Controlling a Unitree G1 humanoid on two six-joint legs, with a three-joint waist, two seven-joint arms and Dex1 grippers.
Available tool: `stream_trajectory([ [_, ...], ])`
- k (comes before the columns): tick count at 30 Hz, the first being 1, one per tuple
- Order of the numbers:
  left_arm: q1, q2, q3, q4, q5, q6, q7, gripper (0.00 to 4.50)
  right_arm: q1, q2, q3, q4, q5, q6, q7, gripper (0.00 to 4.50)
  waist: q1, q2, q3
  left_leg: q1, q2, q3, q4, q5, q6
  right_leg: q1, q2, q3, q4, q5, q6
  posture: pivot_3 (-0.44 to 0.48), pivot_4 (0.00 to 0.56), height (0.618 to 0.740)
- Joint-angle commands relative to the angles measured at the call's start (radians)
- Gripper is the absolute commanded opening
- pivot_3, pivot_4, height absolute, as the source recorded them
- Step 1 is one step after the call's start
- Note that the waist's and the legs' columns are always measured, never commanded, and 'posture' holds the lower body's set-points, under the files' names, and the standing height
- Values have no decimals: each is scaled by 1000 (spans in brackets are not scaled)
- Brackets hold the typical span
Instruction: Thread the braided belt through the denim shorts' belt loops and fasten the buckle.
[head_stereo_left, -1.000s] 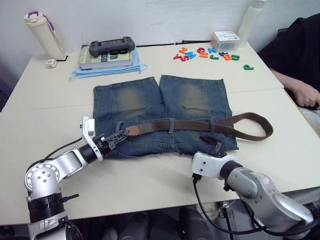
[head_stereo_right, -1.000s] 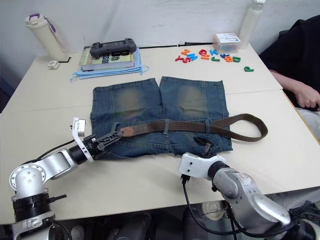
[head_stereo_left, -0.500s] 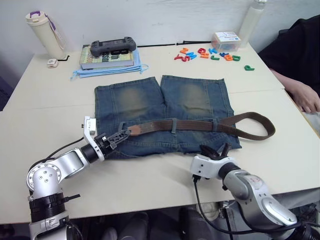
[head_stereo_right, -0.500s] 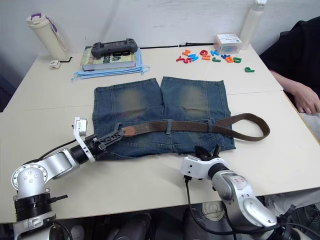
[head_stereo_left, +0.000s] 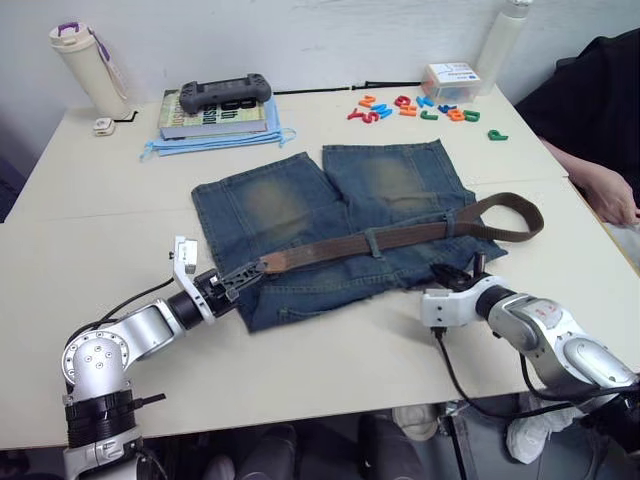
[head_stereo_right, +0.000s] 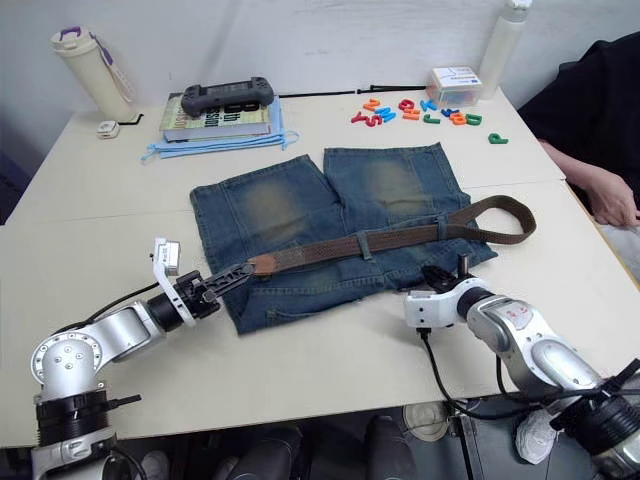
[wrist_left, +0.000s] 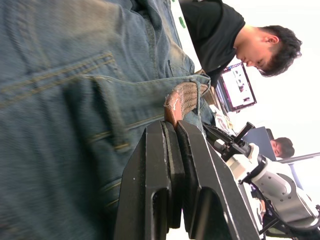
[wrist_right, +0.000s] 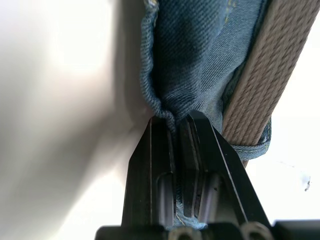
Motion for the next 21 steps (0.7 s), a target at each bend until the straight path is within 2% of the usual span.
stream_trajectory([
  [1,3,0,9,-45,-39,-22,2,0,-19,-5,-53,93,-46,-22,-6,19,1,0,0,0,0,0,0,0,0,0,0,0,0,0,0,0,150,731],
  [9,6,-3,-10,-49,-46,-37,10,0,45,83,-151,35,32,29,55,19,1,0,0,0,0,0,0,0,0,0,0,0,0,0,0,0,150,731],
  [12,7,-6,-18,-50,-47,-40,10,0,79,99,-221,-42,69,76,99,1137,1,0,0,0,0,0,0,0,0,0,0,0,0,0,0,0,150,731],
  [13,7,-6,-20,-51,-48,-41,10,0,92,101,-243,-84,83,99,126,1590,2,0,0,0,0,0,0,0,0,0,0,0,0,0,0,0,150,731],
  [14,6,-6,-22,-51,-49,-42,9,0,101,103,-257,-112,90,114,146,2231,2,0,0,0,0,0,0,0,0,0,0,0,0,0,0,0,150,731],
  [15,6,-7,-23,-51,-49,-43,10,0,108,108,-274,-145,102,133,165,2472,1,0,0,0,0,0,0,0,0,0,0,0,0,0,0,0,150,731],
  [17,2,-10,-28,-50,-48,-46,10,0,121,115,-320,-237,140,206,236,3320,0,0,0,0,1,0,0,0,0,0,1,0,0,0,0,0,150,731],
  [18,-2,-15,-32,-49,-49,-47,11,0,119,134,-352,-305,186,283,288,3928,-1,0,0,0,1,0,0,0,0,0,1,0,0,0,0,0,150,731],
  [19,-6,-19,-34,-49,-52,-49,13,0,113,157,-379,-368,234,363,337,4240,-2,0,0,0,1,0,0,0,0,0,1,0,0,0,0,0,150,731],
  [21,-12,-25,-37,-50,-60,-51,18,0,75,213,-418,-477,322,528,405,4240,-2,0,0,0,1,0,0,0,0,0,1,0,1,0,0,0,150,731],
])
